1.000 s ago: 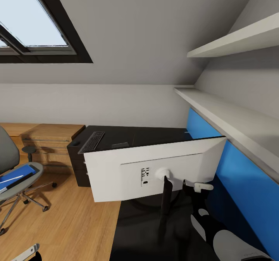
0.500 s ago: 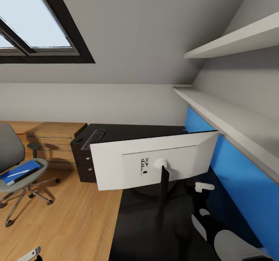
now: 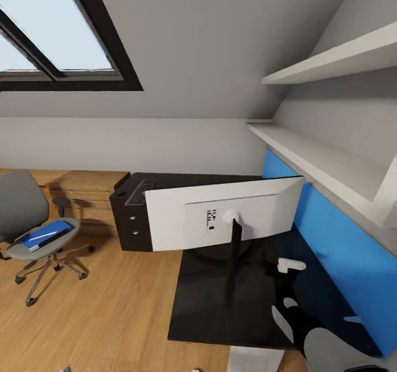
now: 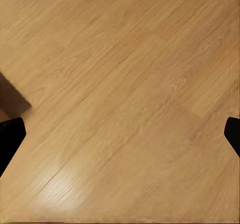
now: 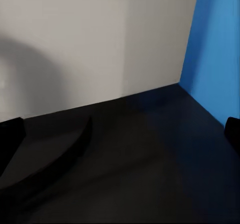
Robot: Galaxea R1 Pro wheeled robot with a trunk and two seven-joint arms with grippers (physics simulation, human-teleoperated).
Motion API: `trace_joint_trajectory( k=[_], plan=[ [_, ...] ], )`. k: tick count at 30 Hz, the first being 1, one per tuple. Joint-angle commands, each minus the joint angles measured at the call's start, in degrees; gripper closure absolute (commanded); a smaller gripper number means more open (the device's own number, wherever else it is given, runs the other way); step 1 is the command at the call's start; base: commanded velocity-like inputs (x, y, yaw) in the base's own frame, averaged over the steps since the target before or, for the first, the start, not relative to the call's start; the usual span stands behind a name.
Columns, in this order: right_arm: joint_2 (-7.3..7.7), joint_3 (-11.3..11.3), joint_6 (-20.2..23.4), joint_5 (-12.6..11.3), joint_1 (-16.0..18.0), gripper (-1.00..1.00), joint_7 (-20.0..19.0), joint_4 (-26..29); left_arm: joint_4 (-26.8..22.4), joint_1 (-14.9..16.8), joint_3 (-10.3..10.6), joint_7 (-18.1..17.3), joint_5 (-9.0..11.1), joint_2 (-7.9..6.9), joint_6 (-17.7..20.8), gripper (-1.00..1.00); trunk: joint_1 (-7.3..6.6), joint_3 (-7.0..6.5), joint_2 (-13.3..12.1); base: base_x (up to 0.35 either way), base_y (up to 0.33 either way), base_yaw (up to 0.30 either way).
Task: In the bedroom, organize the workspace by keeping the computer under the desk, ensuring the monitor is on the desk, placing the keyboard on the desk next to the monitor, placing the mouse on the desk next to the keyboard, moving the folder from the swivel chair onto the desk next to the mouse, stacking the notebook on top of the folder with the pen on top of the notebook, and positioning the swivel chair next to the desk.
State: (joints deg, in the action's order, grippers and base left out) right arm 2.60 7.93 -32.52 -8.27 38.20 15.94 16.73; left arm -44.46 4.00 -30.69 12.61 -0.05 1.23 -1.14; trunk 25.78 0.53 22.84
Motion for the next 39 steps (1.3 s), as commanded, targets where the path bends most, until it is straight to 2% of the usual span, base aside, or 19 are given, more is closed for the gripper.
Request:
trace_joint_trajectory(
  k=[1,3,6,7,10,11,12,16,21,23,25,26,27,29,32,33,36,37,39],
  plan=[
    [0.00,0.5,-0.3,-0.6,0.0,-1.00,0.4,0.0,1.3,0.0,1.8,0.0,0.0,-0.07,-0.1,-1.00,0.00,0.06,0.1,-0.278,0.218,0.000],
    [-0.06,0.5,-0.3,-0.7,0.0,-1.00,0.5,0.0,2.4,0.0,4.1,0.1,0.0,-0.45,-0.1,-1.00,0.00,0.06,0.1,-0.278,0.218,0.000],
    [-0.43,0.6,-0.4,-0.7,-0.1,-1.00,0.6,0.1,3.0,0.0,5.4,0.1,0.0,-0.74,-0.2,-1.00,0.00,0.06,0.1,-0.276,0.220,0.000],
    [-0.65,0.6,-0.4,-0.8,-0.1,-1.00,0.6,0.2,3.0,0.0,5.5,0.1,0.0,-0.77,-0.2,-1.00,0.00,0.06,0.1,-0.274,0.222,0.000],
    [-3.05,0.5,-2.1,-0.5,-0.4,-1.00,1.1,1.6,3.2,0.0,5.8,0.1,0.0,-0.84,-0.2,-1.00,0.00,0.06,0.1,-0.272,0.224,0.000],
    [-4.41,0.5,-4.2,-0.4,-1.0,-1.00,2.4,2.6,3.2,0.0,5.9,0.1,0.0,-0.86,-0.2,-1.00,0.00,0.06,0.1,-0.270,0.225,0.000],
    [-4.99,0.6,-5.4,-0.3,-1.5,-1.00,3.5,3.1,3.2,0.0,5.9,0.1,0.0,-0.87,-0.2,-1.00,0.00,0.06,0.1,-0.266,0.224,0.000],
    [-5.99,0.8,-7.0,-0.2,-2.7,-1.00,5.9,3.6,3.2,0.0,6.0,0.1,0.0,-0.88,-0.2,-1.00,0.00,0.06,0.1,-0.227,0.188,0.000],
    [-7.65,1.0,-7.3,0.3,-3.0,-1.00,6.5,3.6,3.2,0.0,6.0,0.1,0.0,-0.88,-0.4,-1.00,0.00,0.06,0.1,-0.109,0.090,0.000],
    [-8.32,1.4,-7.3,1.0,-3.1,-1.00,6.6,3.5,3.2,0.0,6.0,0.1,0.0,-0.90,-0.7,-1.00,0.00,0.06,0.1,-0.041,0.069,0.000],
    [-9.83,2.9,-7.2,3.1,-3.1,-1.00,6.8,3.4,3.2,0.0,6.0,0.1,0.0,-0.94,-1.3,-1.00,0.00,0.06,0.1,0.021,0.101,0.000],
    [-12.30,4.8,-4.9,5.2,-3.1,-1.00,7.0,2.3,3.2,0.0,6.0,0.1,0.0,-0.94,-1.6,-1.00,0.00,0.06,0.1,0.209,0.215,0.000],
    [-12.57,4.9,-4.1,5.3,-3.1,-1.00,7.0,2.2,3.2,0.0,6.0,0.1,0.0,-0.95,-1.7,-1.00,0.00,0.06,0.1,0.217,0.220,0.000],
    [-12.59,5.1,-2.6,5.5,-3.1,-1.00,7.1,2.0,3.2,0.0,6.0,0.1,0.0,-0.95,-1.7,-1.00,0.00,0.06,0.1,0.227,0.226,0.000],
    [-12.59,5.7,4.7,5.6,-3.1,-1.00,7.1,2.5,3.2,0.0,6.1,0.2,0.0,-0.90,-1.8,-1.00,0.00,0.06,0.1,0.243,0.236,0.000],
    [-12.59,5.8,5.7,5.6,-3.1,-1.00,7.1,2.9,3.2,0.0,6.1,0.2,0.0,-0.89,-1.8,-1.00,0.00,0.06,0.1,0.248,0.239,0.000],
    [-12.59,5.9,11.1,5.5,-3.1,-1.00,7.0,5.7,3.2,0.0,6.1,0.2,0.0,-0.93,-1.8,-1.00,0.00,0.06,0.1,0.249,0.239,0.000],
    [-12.59,6.0,14.8,5.4,-3.1,-1.00,7.0,8.0,3.2,0.0,6.1,0.3,0.0,-0.94,-1.8,-1.00,0.00,0.06,0.1,0.233,0.221,0.000],
    [-12.59,6.0,19.0,5.4,-3.0,-1.00,7.0,11.2,3.2,0.0,6.0,0.3,0.0,-0.95,-1.8,-1.00,0.00,0.06,0.1,0.192,0.180,0.000]
  ],
)
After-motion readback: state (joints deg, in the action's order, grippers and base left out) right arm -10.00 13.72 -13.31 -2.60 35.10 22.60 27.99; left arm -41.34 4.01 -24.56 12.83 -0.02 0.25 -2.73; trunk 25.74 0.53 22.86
